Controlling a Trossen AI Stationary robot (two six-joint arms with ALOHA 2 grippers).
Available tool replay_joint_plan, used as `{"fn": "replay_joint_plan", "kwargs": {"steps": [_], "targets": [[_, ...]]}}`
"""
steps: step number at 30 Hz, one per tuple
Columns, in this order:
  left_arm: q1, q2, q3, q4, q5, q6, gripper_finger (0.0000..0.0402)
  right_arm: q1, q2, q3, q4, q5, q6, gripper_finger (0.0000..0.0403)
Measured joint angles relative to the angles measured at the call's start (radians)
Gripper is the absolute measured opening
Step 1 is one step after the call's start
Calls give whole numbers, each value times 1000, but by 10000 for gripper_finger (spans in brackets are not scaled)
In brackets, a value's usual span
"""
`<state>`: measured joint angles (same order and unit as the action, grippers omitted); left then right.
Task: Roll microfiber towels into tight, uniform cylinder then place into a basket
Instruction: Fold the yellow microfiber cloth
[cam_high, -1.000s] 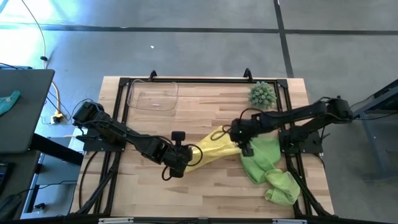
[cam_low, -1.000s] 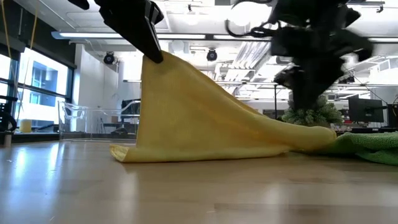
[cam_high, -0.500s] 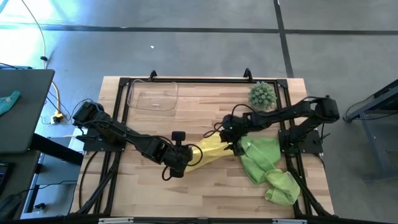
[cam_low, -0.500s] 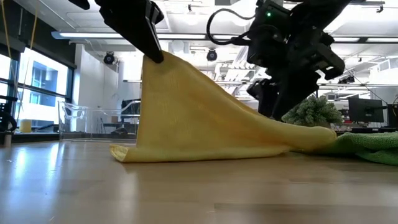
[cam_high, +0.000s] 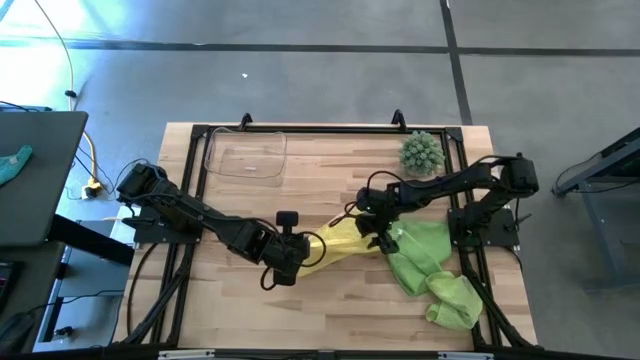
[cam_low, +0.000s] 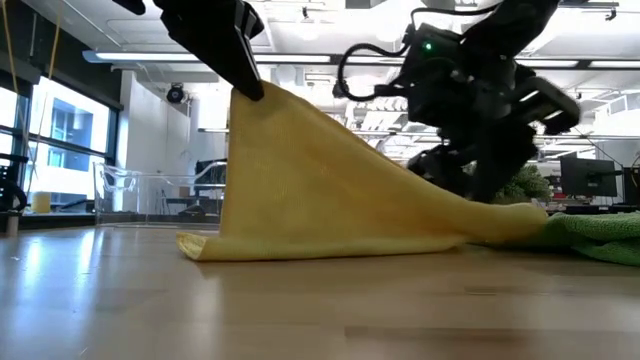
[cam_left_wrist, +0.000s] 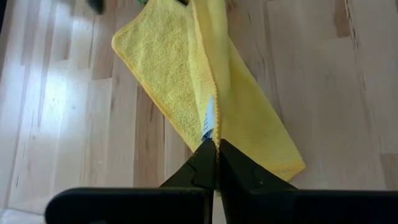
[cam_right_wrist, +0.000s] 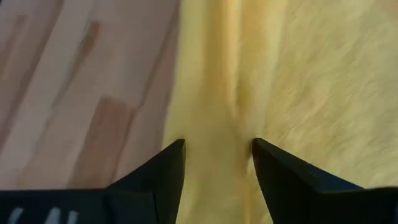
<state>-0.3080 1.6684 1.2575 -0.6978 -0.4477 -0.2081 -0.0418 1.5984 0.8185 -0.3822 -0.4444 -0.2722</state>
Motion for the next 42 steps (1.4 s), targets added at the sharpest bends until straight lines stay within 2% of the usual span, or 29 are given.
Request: {"fn": "replay_joint_plan", "kwargs": {"steps": [7, 17, 22, 28, 32, 42], "targets": [[0, 0, 0, 0, 0, 0, 3, 0, -2, 0, -130, -7, 1, 118], [0, 0, 0, 0, -1, -2, 3, 0, -2, 0, -175, -10, 69, 52], [0, 0, 0, 0, -11, -26, 3, 0, -2, 50, -283, 3, 110, 17], [0, 0, 0, 10, -17, -29, 3, 18, -2, 155, -397, 142, 116, 2], [2, 0, 6, 0, -75, -67, 3, 30, -2, 238, -487, 249, 123, 1], [49, 0, 239, -319, -112, -133, 3, 19, -7, 466, -762, 424, 64, 0]]}}
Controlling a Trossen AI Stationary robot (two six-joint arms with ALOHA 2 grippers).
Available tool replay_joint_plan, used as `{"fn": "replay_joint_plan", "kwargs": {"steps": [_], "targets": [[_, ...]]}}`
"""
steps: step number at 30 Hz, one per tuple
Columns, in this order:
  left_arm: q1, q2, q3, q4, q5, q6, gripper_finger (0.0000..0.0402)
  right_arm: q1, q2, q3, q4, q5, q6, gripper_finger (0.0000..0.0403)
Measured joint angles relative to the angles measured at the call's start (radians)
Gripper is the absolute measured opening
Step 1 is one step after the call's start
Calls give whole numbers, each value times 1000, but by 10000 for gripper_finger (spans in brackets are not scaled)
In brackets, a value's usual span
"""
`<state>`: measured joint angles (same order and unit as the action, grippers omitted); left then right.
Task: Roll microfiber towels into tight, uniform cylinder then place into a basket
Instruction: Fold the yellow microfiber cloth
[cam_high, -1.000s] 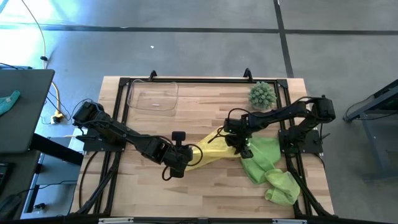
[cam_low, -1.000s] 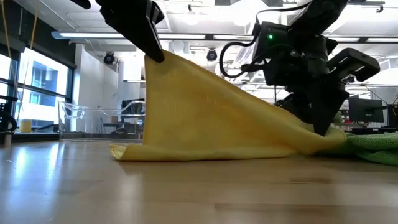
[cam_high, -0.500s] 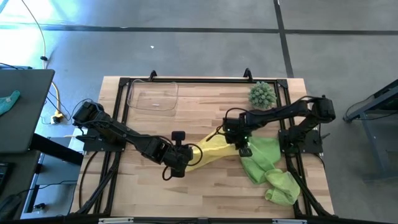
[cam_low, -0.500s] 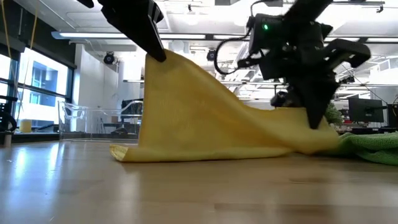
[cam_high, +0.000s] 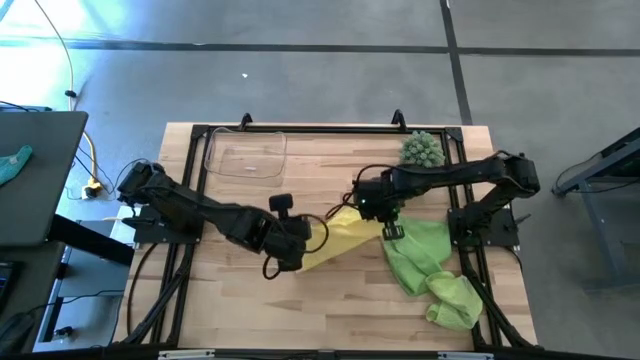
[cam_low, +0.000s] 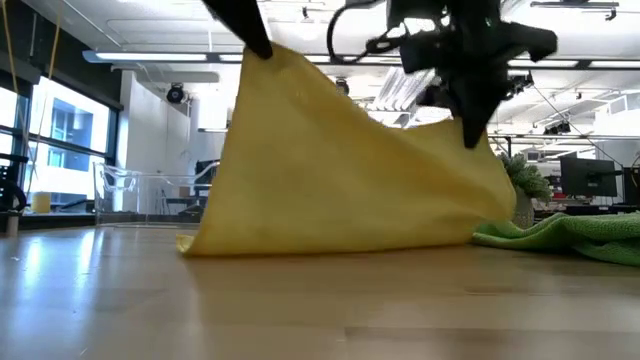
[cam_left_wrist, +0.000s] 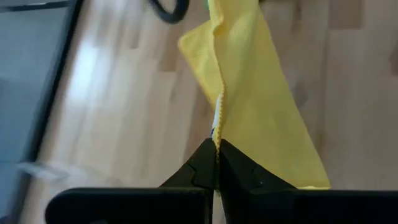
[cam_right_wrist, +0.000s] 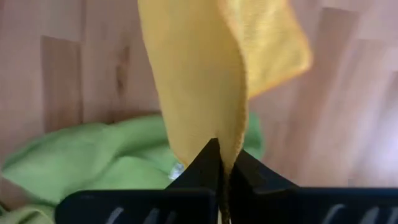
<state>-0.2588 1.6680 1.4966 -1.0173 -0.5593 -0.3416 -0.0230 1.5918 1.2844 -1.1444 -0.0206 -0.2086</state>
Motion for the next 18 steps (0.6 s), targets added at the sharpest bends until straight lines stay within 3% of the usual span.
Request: {"fn": "replay_joint_plan", "kwargs": {"steps": [5, 9, 14, 18], "targets": [[31, -1, 112, -207, -56, 0, 3, -37, -72, 60, -16, 43, -58, 0], [66, -11, 136, -304, -96, 14, 3, -93, -172, 49, 104, 44, -111, 0], [139, -77, 133, -320, -145, 28, 3, -176, -253, -18, 371, 37, -160, 0], [184, -172, 133, -310, -164, 38, 3, -231, -254, -39, 462, 36, -171, 0]]}}
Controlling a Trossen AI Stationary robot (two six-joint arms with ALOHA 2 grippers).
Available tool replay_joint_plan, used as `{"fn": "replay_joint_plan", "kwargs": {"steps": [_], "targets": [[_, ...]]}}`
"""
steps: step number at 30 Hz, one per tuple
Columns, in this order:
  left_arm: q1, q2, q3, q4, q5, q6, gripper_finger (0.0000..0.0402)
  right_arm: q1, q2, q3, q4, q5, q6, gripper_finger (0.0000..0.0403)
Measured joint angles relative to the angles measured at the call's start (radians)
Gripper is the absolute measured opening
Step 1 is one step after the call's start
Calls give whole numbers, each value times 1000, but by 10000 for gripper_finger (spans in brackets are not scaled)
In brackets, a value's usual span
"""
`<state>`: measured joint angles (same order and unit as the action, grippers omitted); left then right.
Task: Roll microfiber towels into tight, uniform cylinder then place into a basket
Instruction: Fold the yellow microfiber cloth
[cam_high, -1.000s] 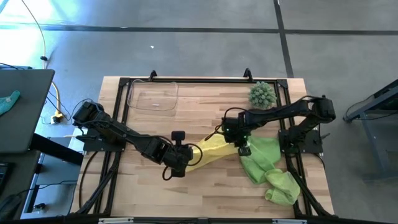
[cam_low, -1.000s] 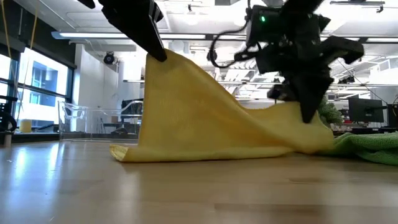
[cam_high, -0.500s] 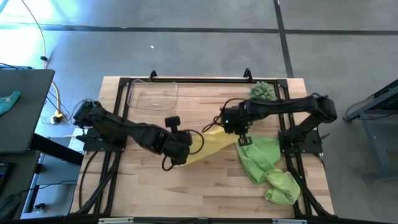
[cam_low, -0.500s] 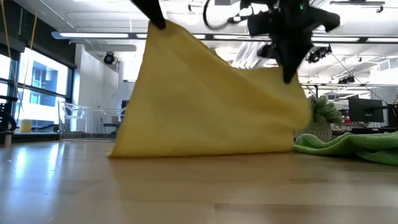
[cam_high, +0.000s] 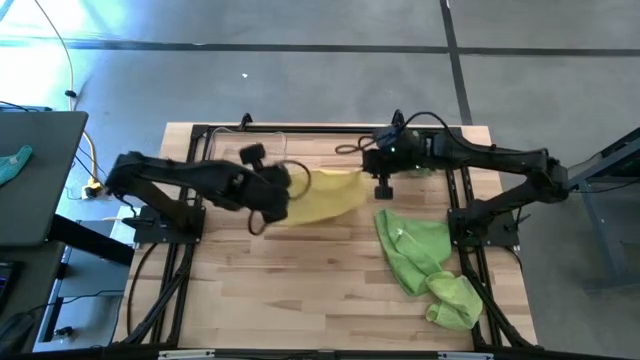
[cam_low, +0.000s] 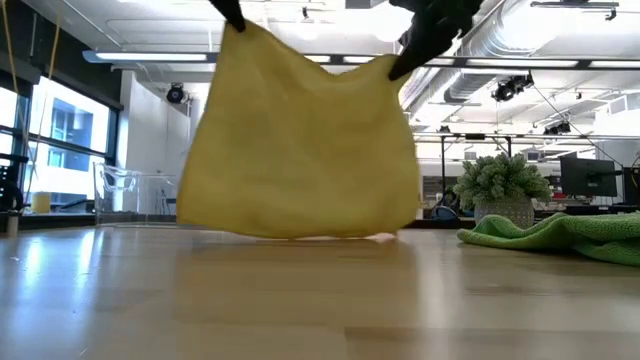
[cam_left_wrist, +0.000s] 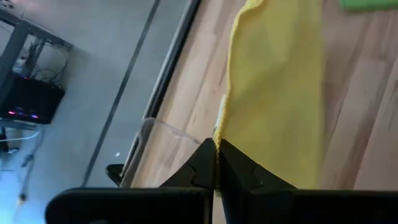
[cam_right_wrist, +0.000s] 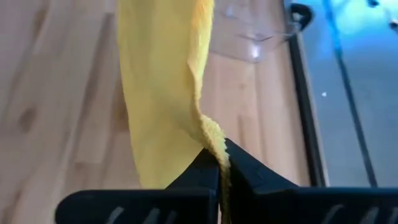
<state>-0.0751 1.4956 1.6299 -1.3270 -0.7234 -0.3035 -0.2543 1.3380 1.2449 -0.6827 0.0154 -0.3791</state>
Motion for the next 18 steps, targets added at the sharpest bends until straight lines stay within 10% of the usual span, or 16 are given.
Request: {"fn": "replay_joint_plan", "kwargs": {"steps": [11, 18], "targets": [[25, -99, -72, 54, 78, -171, 3, -33, 2, 0, 140, 89, 252, 0], [-68, -54, -189, 117, 110, -238, 3, 28, 2, 0, 80, -72, 244, 0]]}}
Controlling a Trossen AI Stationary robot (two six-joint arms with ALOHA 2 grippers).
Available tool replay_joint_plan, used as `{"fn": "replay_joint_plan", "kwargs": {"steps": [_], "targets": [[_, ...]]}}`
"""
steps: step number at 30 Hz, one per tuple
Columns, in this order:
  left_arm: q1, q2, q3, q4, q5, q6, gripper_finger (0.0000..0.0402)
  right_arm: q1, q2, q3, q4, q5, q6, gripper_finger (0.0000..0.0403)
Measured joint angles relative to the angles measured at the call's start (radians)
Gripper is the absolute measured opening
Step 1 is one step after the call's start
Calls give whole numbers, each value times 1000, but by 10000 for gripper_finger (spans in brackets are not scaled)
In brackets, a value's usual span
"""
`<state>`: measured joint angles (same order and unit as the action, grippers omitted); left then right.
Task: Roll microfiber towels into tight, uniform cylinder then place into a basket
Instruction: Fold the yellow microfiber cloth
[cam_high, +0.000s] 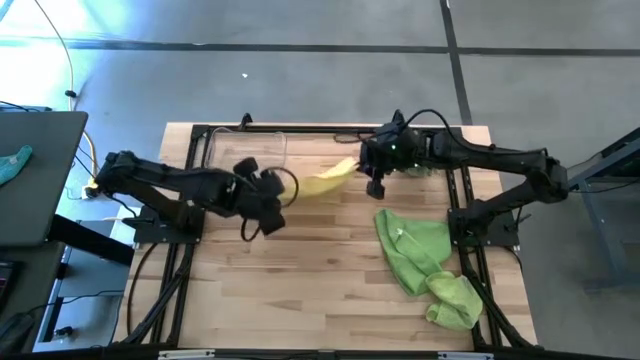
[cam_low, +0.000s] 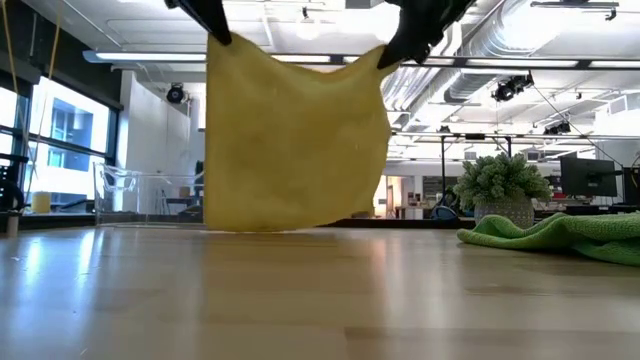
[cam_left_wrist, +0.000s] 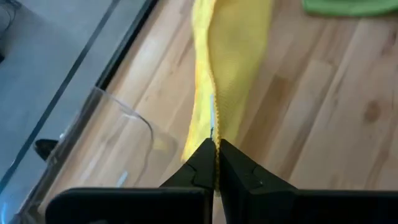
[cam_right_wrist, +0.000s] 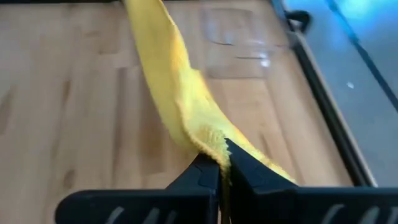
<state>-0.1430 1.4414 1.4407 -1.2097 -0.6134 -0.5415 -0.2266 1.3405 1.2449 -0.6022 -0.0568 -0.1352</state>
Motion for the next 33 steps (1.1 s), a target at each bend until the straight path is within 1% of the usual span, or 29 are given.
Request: {"fn": "replay_joint_plan", "kwargs": {"steps": [3, 8, 12, 17, 21, 23, 26, 28, 31, 33], "targets": [[-32, -3, -1, 4, -35, -34, 3, 29, -9, -1, 28, -4, -3, 0], [-82, -38, 0, 2, -84, -74, 3, 88, -65, -1, 132, -3, -6, 0], [-110, -51, 0, -20, -109, -61, 3, 116, -89, 0, 116, -2, -21, 0], [-94, -43, -1, -22, -122, -45, 3, 114, -57, 0, 99, 18, 31, 0], [-81, -42, -2, -28, -162, -30, 3, 107, -16, 0, 122, 136, -17, 0], [-73, -49, -2, -34, -173, -30, 3, 93, -1, 0, 150, 164, -64, 0], [-70, -60, -2, -37, -199, -24, 3, 73, 2, 0, 201, 162, -126, 0], [-74, -72, -2, -42, -200, -25, 3, 67, 1, 0, 223, 161, -140, 0], [-94, -73, 0, -55, -198, -37, 3, 63, 1, 0, 208, 156, -136, 0], [-109, -70, -3, -63, -174, -56, 3, 64, 4, -2, 167, 138, -134, 0]]}}
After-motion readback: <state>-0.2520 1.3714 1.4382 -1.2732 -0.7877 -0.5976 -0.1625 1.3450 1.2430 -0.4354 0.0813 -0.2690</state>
